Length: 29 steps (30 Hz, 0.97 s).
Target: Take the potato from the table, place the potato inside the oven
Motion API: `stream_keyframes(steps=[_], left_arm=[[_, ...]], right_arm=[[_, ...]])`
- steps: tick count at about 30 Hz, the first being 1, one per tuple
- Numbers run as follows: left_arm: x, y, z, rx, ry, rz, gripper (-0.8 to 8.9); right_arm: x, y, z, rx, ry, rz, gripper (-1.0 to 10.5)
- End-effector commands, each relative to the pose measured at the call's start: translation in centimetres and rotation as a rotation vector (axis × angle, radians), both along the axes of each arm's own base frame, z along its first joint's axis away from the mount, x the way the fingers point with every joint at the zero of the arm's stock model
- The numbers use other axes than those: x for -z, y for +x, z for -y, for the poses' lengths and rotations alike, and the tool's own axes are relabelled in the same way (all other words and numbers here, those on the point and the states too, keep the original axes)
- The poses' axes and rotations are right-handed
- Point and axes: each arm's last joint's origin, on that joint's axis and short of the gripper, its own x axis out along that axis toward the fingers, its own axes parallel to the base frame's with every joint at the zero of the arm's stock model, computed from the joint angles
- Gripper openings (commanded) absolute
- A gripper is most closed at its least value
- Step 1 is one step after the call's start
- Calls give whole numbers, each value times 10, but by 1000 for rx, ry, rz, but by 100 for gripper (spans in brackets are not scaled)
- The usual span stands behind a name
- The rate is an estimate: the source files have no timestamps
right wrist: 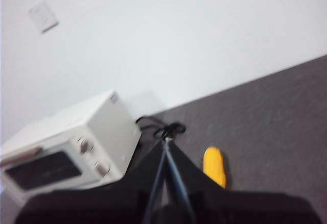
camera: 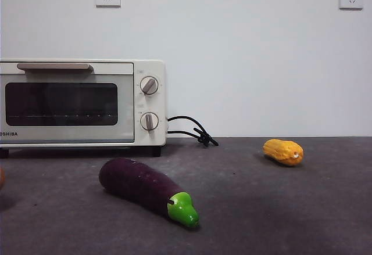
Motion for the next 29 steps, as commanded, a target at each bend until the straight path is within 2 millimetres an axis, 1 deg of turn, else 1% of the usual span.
stream_keyframes(steps=[1, 5, 8, 13, 16, 18, 21, 24, 27, 29], left_arm=[[-23, -7, 0, 0, -5, -17, -6], [-55, -15, 0, 0, 2, -83, -6], [-79, -18, 0, 0, 5, -105, -5], [-114, -19, 0, 1, 5, -105, -5], [-130, -15, 0, 1, 5, -106, -5], [-136, -12, 0, 5, 11, -125, -5], [-143, -5, 0, 19, 71, -186, -5], [-147, 7, 1, 71, 132, -264, -5], [-150, 23, 3, 162, 183, -327, -6], [-150, 38, 5, 250, 209, -359, -6]], right_arm=[[-13, -2, -1, -38, -76, -38, -7], [-32, -4, -2, -71, -138, -131, -6], [-48, -4, -2, -76, -154, -171, -3], [-75, -6, -2, -74, -171, -132, -2], [-88, -8, -2, -71, -175, -104, -2], [-94, -8, -2, -71, -175, -99, -2], [-101, -7, -3, -81, -175, -102, -2], [-106, -5, -4, -145, -186, -126, -2], [-110, 3, -6, -244, -187, -157, -2], [-111, 10, -6, -270, -191, -185, -2]])
